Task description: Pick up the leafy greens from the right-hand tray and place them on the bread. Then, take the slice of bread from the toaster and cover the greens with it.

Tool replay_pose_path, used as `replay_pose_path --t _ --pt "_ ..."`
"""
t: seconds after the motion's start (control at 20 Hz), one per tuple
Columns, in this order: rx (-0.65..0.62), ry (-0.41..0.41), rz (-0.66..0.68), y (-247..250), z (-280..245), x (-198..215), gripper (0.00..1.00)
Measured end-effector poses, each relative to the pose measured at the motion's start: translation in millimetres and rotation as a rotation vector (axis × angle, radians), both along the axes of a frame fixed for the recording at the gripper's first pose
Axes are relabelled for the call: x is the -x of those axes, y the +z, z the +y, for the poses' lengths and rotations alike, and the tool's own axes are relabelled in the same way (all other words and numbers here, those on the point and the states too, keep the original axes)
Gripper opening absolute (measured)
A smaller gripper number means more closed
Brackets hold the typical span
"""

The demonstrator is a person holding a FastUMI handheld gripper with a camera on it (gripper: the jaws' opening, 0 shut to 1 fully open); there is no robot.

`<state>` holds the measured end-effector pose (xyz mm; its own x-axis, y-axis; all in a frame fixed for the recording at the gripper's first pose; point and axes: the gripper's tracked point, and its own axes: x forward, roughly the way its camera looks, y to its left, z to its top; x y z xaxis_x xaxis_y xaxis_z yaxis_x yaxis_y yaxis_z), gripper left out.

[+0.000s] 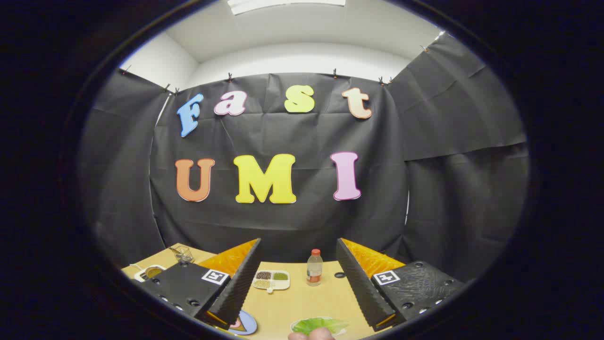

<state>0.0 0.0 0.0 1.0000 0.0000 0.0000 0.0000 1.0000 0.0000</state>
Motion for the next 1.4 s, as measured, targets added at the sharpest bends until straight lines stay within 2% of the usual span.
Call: replay_pose_path --t 0.45,0.8,1.1,1.4 --pt "0.014 0.035 -0.012 -3 -4 15 0.95" --pt "0.005 0.076 0.055 -33 -19 12 0.95" --pt "0.048 0.102 0.152 -74 -39 -3 0.95" --pt "0.061 0.143 0.292 -142 -53 -22 0.95"
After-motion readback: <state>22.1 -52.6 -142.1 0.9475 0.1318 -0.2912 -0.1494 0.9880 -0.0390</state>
